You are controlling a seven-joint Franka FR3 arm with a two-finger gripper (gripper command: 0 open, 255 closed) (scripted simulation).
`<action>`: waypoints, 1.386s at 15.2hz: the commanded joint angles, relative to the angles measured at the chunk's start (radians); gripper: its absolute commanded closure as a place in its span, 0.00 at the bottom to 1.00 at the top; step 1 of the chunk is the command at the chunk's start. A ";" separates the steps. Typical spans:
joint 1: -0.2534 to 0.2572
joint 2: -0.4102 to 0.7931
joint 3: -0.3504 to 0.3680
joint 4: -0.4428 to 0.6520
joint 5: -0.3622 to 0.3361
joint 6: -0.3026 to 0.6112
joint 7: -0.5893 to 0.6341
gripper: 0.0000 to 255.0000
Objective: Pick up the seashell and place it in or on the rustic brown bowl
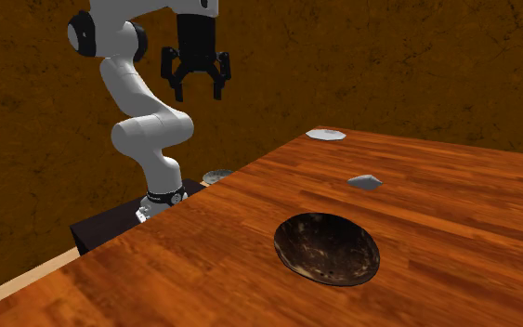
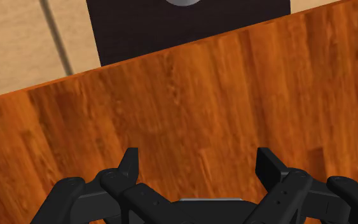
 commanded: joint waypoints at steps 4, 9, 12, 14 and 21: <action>0.015 0.046 0.046 -0.023 0.040 0.068 0.060 0.00; 0.038 0.147 0.123 -0.036 0.097 0.185 0.154 0.00; 0.050 0.221 0.168 -0.028 0.123 0.254 0.209 0.00; 0.057 0.275 0.198 -0.016 0.137 0.298 0.245 0.00; 0.075 0.491 0.295 0.067 0.152 0.440 0.374 0.00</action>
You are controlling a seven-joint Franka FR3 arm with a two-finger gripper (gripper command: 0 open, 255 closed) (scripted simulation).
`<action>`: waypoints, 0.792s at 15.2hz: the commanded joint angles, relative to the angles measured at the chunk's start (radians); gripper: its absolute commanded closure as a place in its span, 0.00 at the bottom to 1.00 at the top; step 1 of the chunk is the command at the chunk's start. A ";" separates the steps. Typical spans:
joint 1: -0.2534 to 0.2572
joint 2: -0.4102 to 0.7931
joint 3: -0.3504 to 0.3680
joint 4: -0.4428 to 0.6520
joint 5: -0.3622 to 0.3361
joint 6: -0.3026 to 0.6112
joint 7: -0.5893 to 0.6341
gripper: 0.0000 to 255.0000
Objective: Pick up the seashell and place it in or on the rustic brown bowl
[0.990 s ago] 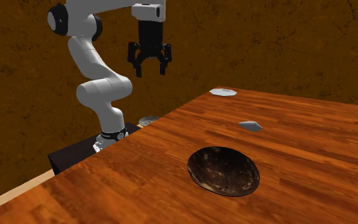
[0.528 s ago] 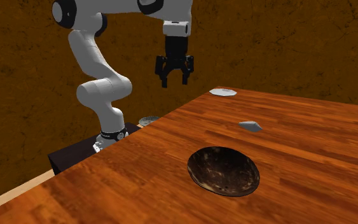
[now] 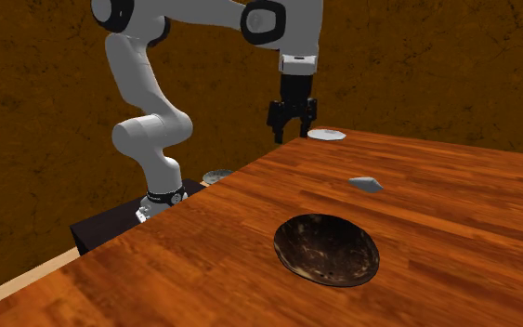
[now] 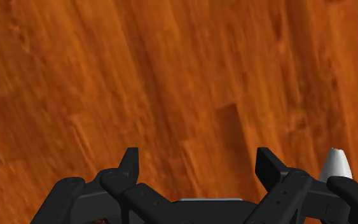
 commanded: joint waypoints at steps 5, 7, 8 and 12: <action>0.012 0.207 0.073 0.109 -0.027 0.103 0.116 0.00; 0.019 0.281 0.092 0.157 -0.046 0.128 0.157 0.00; 0.023 0.318 0.101 0.183 -0.058 0.139 0.178 0.00; 0.049 0.472 0.127 0.302 -0.113 0.169 0.261 0.00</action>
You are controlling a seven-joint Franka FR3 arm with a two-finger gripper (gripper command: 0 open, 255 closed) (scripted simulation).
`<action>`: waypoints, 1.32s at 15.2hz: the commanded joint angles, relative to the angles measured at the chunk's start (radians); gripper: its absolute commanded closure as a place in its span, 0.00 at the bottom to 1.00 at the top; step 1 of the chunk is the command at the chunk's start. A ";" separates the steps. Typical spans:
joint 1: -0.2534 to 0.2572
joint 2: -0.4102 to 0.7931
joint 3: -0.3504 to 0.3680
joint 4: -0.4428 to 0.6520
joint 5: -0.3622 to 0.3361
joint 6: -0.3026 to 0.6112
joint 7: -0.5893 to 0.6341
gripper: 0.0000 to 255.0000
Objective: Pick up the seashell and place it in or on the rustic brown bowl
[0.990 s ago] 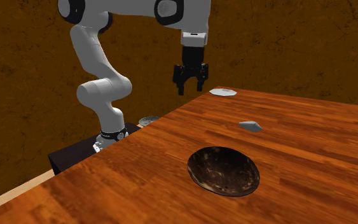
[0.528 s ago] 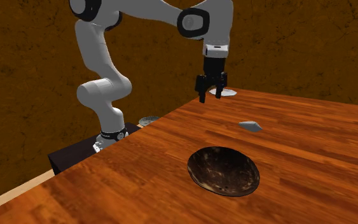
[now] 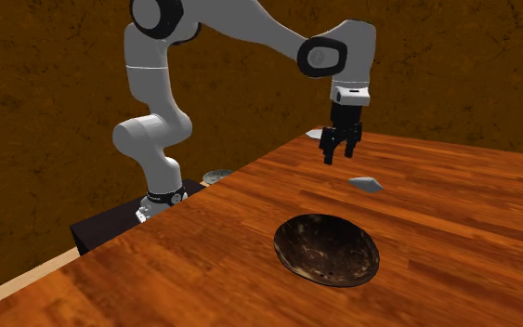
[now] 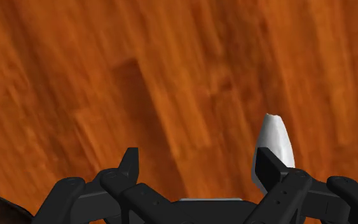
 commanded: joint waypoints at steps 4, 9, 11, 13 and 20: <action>0.047 0.198 0.012 0.175 -0.076 0.015 0.097 0.00; 0.102 0.363 0.004 0.336 -0.133 0.013 0.159 0.00; 0.103 0.373 0.001 0.322 -0.137 0.036 0.162 0.00; 0.104 0.383 -0.001 0.309 -0.142 0.058 0.165 0.00; 0.106 0.396 -0.004 0.294 -0.148 0.087 0.169 0.00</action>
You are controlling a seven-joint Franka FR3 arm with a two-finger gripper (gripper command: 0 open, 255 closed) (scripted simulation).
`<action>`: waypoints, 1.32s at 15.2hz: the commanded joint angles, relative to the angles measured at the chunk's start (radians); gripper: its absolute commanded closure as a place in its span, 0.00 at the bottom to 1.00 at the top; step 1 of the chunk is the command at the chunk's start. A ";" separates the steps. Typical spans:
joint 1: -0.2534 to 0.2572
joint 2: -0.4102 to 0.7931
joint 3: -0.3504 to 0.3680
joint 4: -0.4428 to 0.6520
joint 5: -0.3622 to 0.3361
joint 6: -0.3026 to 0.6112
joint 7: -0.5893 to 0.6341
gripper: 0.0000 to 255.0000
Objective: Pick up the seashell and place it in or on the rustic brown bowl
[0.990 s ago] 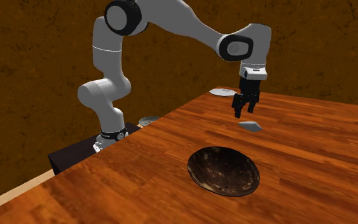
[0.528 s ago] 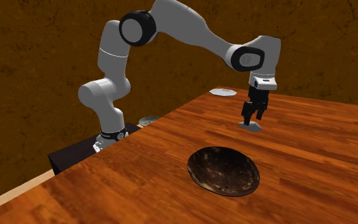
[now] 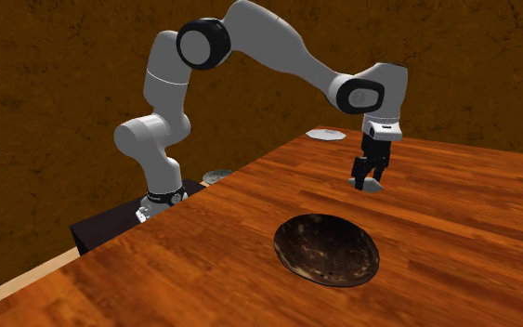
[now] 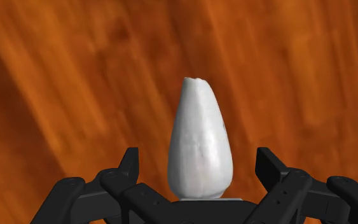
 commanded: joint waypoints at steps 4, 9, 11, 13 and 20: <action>0.000 0.000 0.000 -0.001 0.000 0.001 0.000 0.00; 0.000 0.000 0.000 0.000 0.000 0.001 0.000 1.00; 0.000 0.000 0.000 0.000 0.000 0.000 0.000 1.00; 0.000 0.000 0.000 0.000 0.000 0.000 0.000 1.00; -0.003 -0.031 0.007 0.036 0.014 -0.066 -0.008 1.00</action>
